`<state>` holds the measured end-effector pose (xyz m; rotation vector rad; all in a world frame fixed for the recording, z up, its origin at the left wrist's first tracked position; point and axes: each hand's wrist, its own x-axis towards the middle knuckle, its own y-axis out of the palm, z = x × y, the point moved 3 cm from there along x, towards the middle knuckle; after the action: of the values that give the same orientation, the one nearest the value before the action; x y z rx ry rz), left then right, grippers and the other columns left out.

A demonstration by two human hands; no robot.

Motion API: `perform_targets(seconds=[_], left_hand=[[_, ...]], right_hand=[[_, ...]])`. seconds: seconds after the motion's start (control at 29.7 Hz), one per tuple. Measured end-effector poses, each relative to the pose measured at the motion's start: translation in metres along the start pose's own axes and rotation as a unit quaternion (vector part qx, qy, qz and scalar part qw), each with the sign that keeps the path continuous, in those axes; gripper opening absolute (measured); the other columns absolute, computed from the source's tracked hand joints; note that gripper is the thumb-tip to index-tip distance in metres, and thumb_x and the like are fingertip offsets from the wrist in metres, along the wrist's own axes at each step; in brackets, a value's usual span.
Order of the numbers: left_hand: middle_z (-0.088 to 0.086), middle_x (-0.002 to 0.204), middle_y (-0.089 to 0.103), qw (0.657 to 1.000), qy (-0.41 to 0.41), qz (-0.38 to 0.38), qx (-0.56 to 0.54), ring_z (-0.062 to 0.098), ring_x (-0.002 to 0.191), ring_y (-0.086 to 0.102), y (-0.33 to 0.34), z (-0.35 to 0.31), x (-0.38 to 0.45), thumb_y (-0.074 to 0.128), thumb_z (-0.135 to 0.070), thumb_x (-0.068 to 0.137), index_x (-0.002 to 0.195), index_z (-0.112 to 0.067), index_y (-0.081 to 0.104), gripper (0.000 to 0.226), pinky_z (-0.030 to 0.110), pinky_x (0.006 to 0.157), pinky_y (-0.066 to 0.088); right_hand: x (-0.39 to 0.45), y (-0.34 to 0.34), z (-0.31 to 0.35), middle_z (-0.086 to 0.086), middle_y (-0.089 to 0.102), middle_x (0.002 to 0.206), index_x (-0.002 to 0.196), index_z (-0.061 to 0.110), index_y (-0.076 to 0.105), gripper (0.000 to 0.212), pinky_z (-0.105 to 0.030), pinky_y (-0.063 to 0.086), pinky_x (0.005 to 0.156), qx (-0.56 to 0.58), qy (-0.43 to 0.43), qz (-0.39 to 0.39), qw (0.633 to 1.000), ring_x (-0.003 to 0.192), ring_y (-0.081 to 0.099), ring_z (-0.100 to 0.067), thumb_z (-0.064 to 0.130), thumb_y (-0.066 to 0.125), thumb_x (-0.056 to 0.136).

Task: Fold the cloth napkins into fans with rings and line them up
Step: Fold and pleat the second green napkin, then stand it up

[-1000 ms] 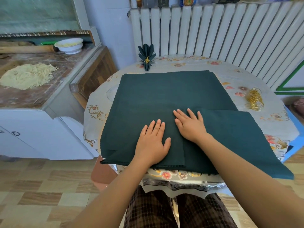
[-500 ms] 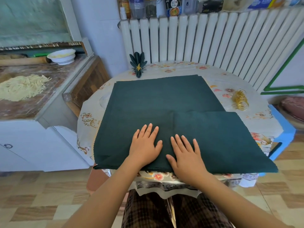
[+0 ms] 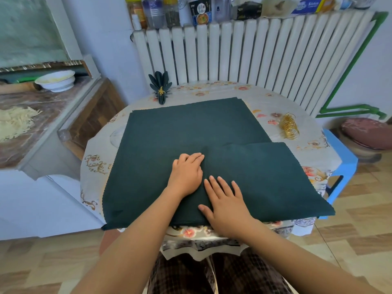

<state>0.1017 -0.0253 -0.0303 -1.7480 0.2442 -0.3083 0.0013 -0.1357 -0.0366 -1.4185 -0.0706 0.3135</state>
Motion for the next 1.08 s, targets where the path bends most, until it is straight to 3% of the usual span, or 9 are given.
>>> perform_targets(seconds=[0.13, 0.24, 0.34, 0.51, 0.64, 0.71, 0.84, 0.94, 1.08], left_hand=[[-0.014, 0.154, 0.027, 1.000, -0.003, 0.001, 0.002, 0.018, 0.127, 0.029, 0.003, 0.003, 0.003, 0.030, -0.028, 0.102, 0.149, -0.025, 0.031, 0.047, 0.034, 0.105, 0.022], [-0.014, 0.154, 0.027, 1.000, -0.005, -0.005, 0.000, 0.018, 0.126, 0.029, 0.006, 0.003, 0.003, 0.030, -0.032, 0.102, 0.149, -0.025, 0.030, 0.048, 0.034, 0.106, 0.022], [-0.014, 0.153, 0.028, 1.000, -0.003, -0.015, 0.000, 0.018, 0.125, 0.029, 0.007, 0.003, 0.002, 0.029, -0.032, 0.102, 0.149, -0.026, 0.031, 0.047, 0.033, 0.105, 0.022], [-0.016, 0.152, 0.028, 1.000, -0.005, -0.018, -0.002, 0.016, 0.125, 0.029, 0.009, 0.004, 0.002, 0.028, -0.032, 0.102, 0.149, -0.027, 0.029, 0.048, 0.031, 0.105, 0.021], [-0.016, 0.152, 0.028, 1.000, -0.007, -0.021, 0.002, 0.016, 0.124, 0.029, 0.009, 0.005, 0.003, 0.028, -0.033, 0.102, 0.149, -0.027, 0.030, 0.048, 0.031, 0.105, 0.021], [-0.016, 0.152, 0.028, 1.000, -0.007, -0.020, 0.001, 0.016, 0.125, 0.028, 0.008, 0.004, 0.002, 0.028, -0.033, 0.102, 0.149, -0.027, 0.030, 0.048, 0.031, 0.105, 0.021], [-0.016, 0.152, 0.028, 1.000, -0.008, -0.017, -0.002, 0.016, 0.125, 0.028, 0.008, 0.004, 0.002, 0.027, -0.033, 0.102, 0.149, -0.027, 0.029, 0.048, 0.031, 0.106, 0.020], [-0.015, 0.152, 0.029, 1.000, -0.008, -0.020, 0.000, 0.016, 0.125, 0.029, 0.008, 0.005, 0.001, 0.028, -0.032, 0.102, 0.149, -0.027, 0.030, 0.048, 0.031, 0.105, 0.021], [-0.015, 0.152, 0.028, 1.000, -0.005, -0.019, 0.013, 0.017, 0.126, 0.030, 0.008, 0.004, 0.002, 0.028, -0.033, 0.102, 0.149, -0.028, 0.030, 0.047, 0.031, 0.104, 0.023]], right_hand=[[0.004, -0.019, -0.013, 0.004, 0.018, 0.157, 0.150, 0.027, 0.019, 0.094, -0.042, -0.002, 0.114, 0.001, -0.029, -0.024, 0.999, 0.142, 0.013, -0.021, 0.067, -0.006, 0.068], [0.029, -0.032, -0.038, 0.004, 0.043, 0.142, 0.137, 0.029, 0.045, 0.054, -0.036, 0.014, 0.107, 0.027, 0.005, -0.103, 0.994, 0.130, 0.034, -0.021, 0.055, 0.032, 0.091], [0.066, -0.041, -0.085, 0.001, 0.047, 0.138, 0.134, 0.025, 0.048, 0.039, -0.035, 0.022, 0.103, 0.029, 0.097, -0.135, 0.986, 0.126, 0.038, -0.024, 0.033, 0.043, 0.096], [0.100, -0.060, -0.153, -0.006, 0.039, 0.142, 0.137, 0.022, 0.042, 0.044, -0.046, 0.018, 0.109, 0.007, 0.224, -0.048, 0.973, 0.133, 0.028, -0.030, 0.039, 0.045, 0.096], [0.109, -0.080, -0.174, -0.007, 0.050, 0.130, 0.120, 0.023, 0.050, 0.038, -0.052, 0.015, 0.111, -0.018, 0.228, 0.035, 0.973, 0.131, 0.029, -0.031, 0.049, 0.051, 0.091], [0.109, -0.085, -0.175, -0.007, 0.050, 0.131, 0.122, 0.024, 0.051, 0.039, -0.051, 0.016, 0.110, -0.040, 0.220, 0.088, 0.971, 0.132, 0.026, -0.030, 0.048, 0.049, 0.092], [0.105, -0.095, -0.174, -0.007, 0.051, 0.130, 0.126, 0.017, 0.055, 0.048, -0.046, 0.027, 0.109, -0.069, 0.199, 0.090, 0.973, 0.127, 0.037, -0.030, 0.046, 0.057, 0.088], [0.093, -0.113, -0.172, -0.004, 0.061, 0.109, 0.111, 0.012, 0.061, 0.037, -0.033, 0.044, 0.085, -0.067, 0.191, 0.050, 0.978, 0.104, 0.055, -0.025, 0.037, 0.065, 0.084], [0.058, -0.135, -0.166, 0.001, 0.053, 0.071, 0.076, 0.015, 0.057, 0.010, -0.027, 0.034, 0.060, -0.138, 0.205, 0.006, 0.969, 0.070, 0.051, -0.020, 0.022, 0.061, 0.081]])
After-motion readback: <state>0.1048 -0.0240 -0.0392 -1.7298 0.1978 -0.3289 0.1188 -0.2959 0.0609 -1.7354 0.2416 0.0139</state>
